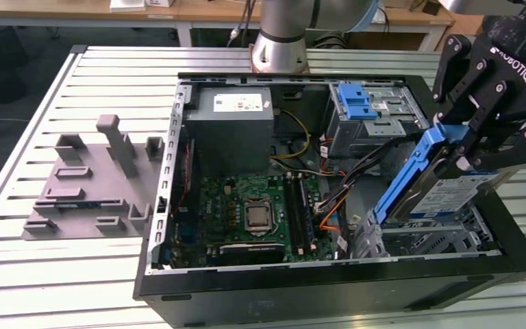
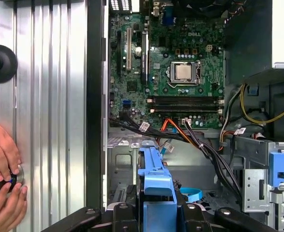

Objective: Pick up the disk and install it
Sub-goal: 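Insert the disk into the insertion slot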

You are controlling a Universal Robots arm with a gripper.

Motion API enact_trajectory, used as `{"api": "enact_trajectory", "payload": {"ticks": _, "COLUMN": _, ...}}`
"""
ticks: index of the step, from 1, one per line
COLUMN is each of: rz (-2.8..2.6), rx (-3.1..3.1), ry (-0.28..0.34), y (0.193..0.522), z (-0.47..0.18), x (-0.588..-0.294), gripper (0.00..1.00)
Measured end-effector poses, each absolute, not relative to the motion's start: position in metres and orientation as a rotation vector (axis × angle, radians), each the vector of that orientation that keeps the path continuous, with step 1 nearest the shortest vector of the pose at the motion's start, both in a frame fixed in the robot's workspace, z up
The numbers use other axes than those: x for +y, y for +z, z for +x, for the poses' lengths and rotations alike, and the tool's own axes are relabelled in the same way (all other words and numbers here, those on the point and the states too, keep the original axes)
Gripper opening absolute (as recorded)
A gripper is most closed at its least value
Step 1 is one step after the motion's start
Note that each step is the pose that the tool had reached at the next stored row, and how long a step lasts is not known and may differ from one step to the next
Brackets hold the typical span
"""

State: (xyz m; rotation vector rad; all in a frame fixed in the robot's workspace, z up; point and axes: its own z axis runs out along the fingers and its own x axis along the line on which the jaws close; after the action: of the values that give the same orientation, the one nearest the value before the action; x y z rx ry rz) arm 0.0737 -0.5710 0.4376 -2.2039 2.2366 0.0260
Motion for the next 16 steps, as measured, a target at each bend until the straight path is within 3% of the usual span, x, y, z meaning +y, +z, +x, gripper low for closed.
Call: {"api": "enact_trajectory", "payload": {"ticks": 16, "rz": -2.209, "rx": 2.232, "ry": 0.026, "y": 0.4318, "z": 0.0738, "x": -0.5715, "gripper": 0.36}}
